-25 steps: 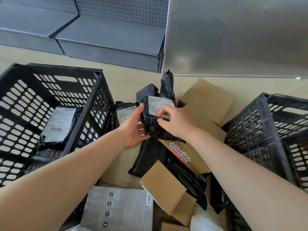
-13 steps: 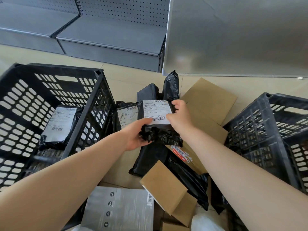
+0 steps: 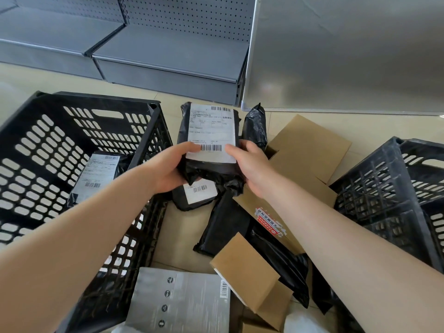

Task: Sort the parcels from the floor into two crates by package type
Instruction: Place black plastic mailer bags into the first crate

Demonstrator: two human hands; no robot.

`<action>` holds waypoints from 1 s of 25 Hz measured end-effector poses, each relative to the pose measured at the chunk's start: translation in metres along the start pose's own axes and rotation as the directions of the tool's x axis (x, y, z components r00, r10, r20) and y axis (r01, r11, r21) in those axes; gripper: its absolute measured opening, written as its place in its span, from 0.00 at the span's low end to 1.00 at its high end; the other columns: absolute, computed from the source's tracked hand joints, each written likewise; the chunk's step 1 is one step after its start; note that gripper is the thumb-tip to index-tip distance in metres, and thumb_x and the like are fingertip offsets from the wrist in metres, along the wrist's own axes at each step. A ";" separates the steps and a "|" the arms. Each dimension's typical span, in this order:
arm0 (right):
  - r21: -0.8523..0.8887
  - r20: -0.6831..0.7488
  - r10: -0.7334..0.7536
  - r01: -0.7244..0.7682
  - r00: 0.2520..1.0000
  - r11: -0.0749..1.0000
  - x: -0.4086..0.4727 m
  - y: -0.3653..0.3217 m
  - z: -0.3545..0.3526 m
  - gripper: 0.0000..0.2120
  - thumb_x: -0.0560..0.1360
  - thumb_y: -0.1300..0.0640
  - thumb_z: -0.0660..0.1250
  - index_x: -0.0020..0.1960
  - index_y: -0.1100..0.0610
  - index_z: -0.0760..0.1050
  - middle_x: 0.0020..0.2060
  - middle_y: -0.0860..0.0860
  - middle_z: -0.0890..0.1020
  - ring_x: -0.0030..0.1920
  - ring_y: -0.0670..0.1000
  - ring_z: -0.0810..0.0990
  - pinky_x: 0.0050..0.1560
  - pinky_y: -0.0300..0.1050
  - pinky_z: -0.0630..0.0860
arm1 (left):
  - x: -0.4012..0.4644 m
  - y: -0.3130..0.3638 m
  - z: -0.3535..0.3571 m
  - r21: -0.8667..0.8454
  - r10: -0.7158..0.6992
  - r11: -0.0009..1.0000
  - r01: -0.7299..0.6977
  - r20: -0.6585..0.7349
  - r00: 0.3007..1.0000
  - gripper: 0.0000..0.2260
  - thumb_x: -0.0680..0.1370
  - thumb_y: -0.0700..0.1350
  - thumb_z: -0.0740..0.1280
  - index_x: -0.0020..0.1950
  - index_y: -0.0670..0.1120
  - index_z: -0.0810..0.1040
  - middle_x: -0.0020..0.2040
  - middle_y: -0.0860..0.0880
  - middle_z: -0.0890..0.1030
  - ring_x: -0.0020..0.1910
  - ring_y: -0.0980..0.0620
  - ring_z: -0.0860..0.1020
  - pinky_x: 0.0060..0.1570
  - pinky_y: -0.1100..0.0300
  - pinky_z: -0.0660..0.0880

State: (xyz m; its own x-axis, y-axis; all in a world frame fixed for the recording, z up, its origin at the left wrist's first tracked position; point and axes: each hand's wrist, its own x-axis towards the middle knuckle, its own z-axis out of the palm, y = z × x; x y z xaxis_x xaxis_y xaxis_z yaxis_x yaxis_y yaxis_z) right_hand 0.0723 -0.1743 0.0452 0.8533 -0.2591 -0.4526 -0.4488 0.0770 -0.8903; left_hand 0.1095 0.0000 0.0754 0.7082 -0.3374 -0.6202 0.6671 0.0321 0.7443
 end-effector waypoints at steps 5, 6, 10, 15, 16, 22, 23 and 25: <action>0.002 0.035 -0.129 0.129 0.991 0.992 -0.019 -0.029 0.052 0.20 0.80 0.50 0.63 0.70 0.50 0.72 0.58 0.48 0.81 0.57 0.51 0.81 0.63 0.55 0.77 | -0.020 0.037 -0.026 0.058 0.158 0.986 -0.156 -0.037 0.987 0.17 0.77 0.44 0.70 0.65 0.46 0.76 0.56 0.46 0.85 0.55 0.48 0.84 0.53 0.55 0.80; 0.015 0.056 -0.138 0.137 0.989 0.990 -0.022 -0.034 0.061 0.19 0.80 0.49 0.62 0.70 0.49 0.72 0.58 0.48 0.81 0.58 0.51 0.80 0.64 0.56 0.77 | -0.023 0.043 -0.037 0.063 0.193 0.980 -0.189 -0.055 0.980 0.18 0.76 0.43 0.70 0.66 0.45 0.76 0.56 0.46 0.85 0.54 0.48 0.85 0.50 0.57 0.81; -0.039 0.175 -0.171 0.180 0.970 0.983 -0.041 -0.048 0.088 0.22 0.81 0.46 0.61 0.74 0.47 0.69 0.57 0.43 0.79 0.54 0.46 0.78 0.54 0.42 0.74 | -0.039 0.061 -0.084 0.078 0.299 0.954 -0.290 -0.138 0.944 0.15 0.77 0.41 0.67 0.65 0.44 0.76 0.56 0.46 0.85 0.55 0.48 0.84 0.52 0.54 0.82; -0.273 0.289 -0.198 0.279 0.937 0.921 -0.058 -0.028 0.132 0.26 0.82 0.43 0.59 0.78 0.48 0.62 0.69 0.49 0.74 0.69 0.54 0.72 0.65 0.48 0.68 | -0.063 0.068 -0.157 0.012 0.329 0.942 -0.336 -0.237 0.914 0.13 0.80 0.43 0.62 0.64 0.48 0.78 0.56 0.49 0.85 0.55 0.48 0.84 0.52 0.49 0.82; -0.382 0.324 -0.198 0.320 0.925 0.867 -0.058 -0.018 0.141 0.28 0.81 0.42 0.59 0.79 0.48 0.60 0.73 0.51 0.70 0.72 0.56 0.68 0.69 0.52 0.67 | -0.067 0.065 -0.171 0.013 0.315 0.946 -0.323 -0.257 0.914 0.16 0.80 0.44 0.63 0.67 0.47 0.77 0.56 0.49 0.85 0.55 0.48 0.84 0.53 0.48 0.82; -0.682 0.342 -0.189 0.382 0.920 0.623 -0.066 0.026 0.174 0.35 0.81 0.38 0.57 0.81 0.47 0.46 0.76 0.55 0.63 0.72 0.60 0.64 0.64 0.59 0.71 | -0.076 0.021 -0.271 0.022 0.145 0.988 -0.152 -0.458 0.877 0.19 0.70 0.44 0.72 0.61 0.43 0.78 0.51 0.45 0.86 0.54 0.45 0.84 0.65 0.44 0.72; -0.701 0.340 -0.219 0.402 0.915 0.590 -0.067 0.028 0.176 0.35 0.81 0.38 0.56 0.81 0.48 0.45 0.73 0.56 0.67 0.70 0.60 0.66 0.62 0.58 0.73 | -0.076 0.009 -0.287 0.036 0.123 0.992 -0.120 -0.467 0.876 0.17 0.72 0.44 0.71 0.60 0.43 0.79 0.55 0.44 0.85 0.55 0.44 0.83 0.67 0.44 0.71; -0.727 0.373 -0.274 0.462 0.887 0.507 -0.067 0.029 0.179 0.36 0.83 0.41 0.55 0.82 0.54 0.43 0.69 0.56 0.72 0.68 0.59 0.67 0.58 0.58 0.74 | -0.076 -0.015 -0.318 0.088 0.092 0.994 -0.057 -0.462 0.882 0.11 0.75 0.42 0.68 0.57 0.43 0.81 0.53 0.44 0.86 0.50 0.46 0.84 0.67 0.45 0.69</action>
State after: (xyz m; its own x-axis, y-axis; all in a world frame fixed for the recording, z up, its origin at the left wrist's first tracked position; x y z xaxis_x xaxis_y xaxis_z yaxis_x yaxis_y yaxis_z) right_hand 0.0500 0.0179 0.0410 0.9784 0.1079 -0.1764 -0.0264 -0.7810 -0.6239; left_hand 0.1193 0.3241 0.0324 0.7926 0.1401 -0.5935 0.6026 -0.0314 0.7974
